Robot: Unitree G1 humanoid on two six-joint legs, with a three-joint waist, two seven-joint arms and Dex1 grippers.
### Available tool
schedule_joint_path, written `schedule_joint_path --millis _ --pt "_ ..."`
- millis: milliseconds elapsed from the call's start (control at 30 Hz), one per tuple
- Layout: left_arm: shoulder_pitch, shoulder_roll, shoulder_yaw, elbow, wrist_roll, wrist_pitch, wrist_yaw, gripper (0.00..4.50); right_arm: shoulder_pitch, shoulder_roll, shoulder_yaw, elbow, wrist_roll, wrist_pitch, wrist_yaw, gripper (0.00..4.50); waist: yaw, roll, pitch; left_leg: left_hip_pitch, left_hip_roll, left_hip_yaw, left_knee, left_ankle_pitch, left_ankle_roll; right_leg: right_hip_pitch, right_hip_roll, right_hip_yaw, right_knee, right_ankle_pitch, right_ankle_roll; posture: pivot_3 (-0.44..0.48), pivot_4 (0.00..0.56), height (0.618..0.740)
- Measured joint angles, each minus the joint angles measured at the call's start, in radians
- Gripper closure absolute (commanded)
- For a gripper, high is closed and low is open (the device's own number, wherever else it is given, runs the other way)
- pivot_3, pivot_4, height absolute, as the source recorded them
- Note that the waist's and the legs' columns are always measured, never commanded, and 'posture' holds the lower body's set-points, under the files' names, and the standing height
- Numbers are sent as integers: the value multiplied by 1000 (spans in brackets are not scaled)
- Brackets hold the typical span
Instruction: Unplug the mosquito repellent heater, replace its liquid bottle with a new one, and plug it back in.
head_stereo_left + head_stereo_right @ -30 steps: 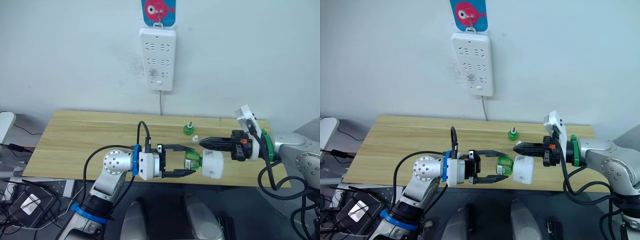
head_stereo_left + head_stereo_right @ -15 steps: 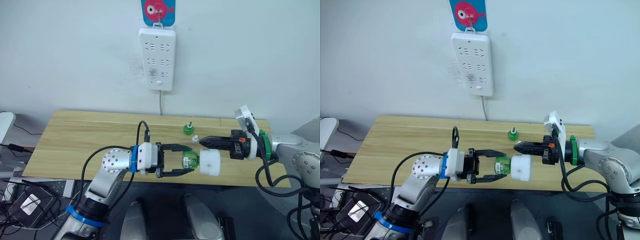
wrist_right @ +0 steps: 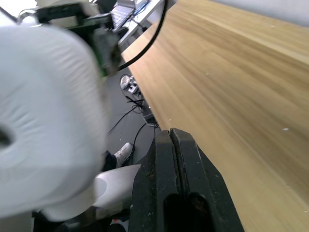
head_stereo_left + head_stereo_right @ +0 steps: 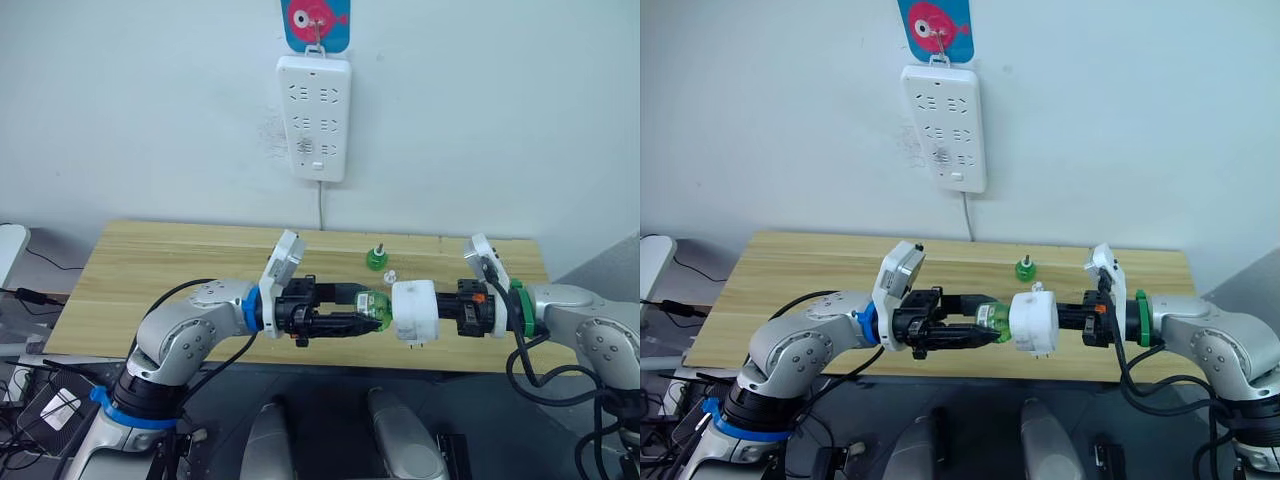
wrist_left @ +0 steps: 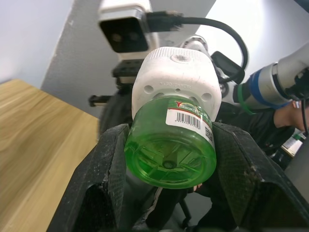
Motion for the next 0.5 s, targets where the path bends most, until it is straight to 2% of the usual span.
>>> schedule_joint_path --millis 300,500 --pt "5 -55 30 39 88 -59 28 2146 96 -43 -70 -71 68 24 19 4500 2 0 0 0 0 0 0 0 0 0 0 0 0 -1 -2 -266 263 724" --pt "9 -56 30 52 148 -108 18 2146 86 -45 -113 -138 178 68 -34 4500 1 0 0 0 0 1 0 0 0 0 0 1 0 -1 -2 -274 263 724"
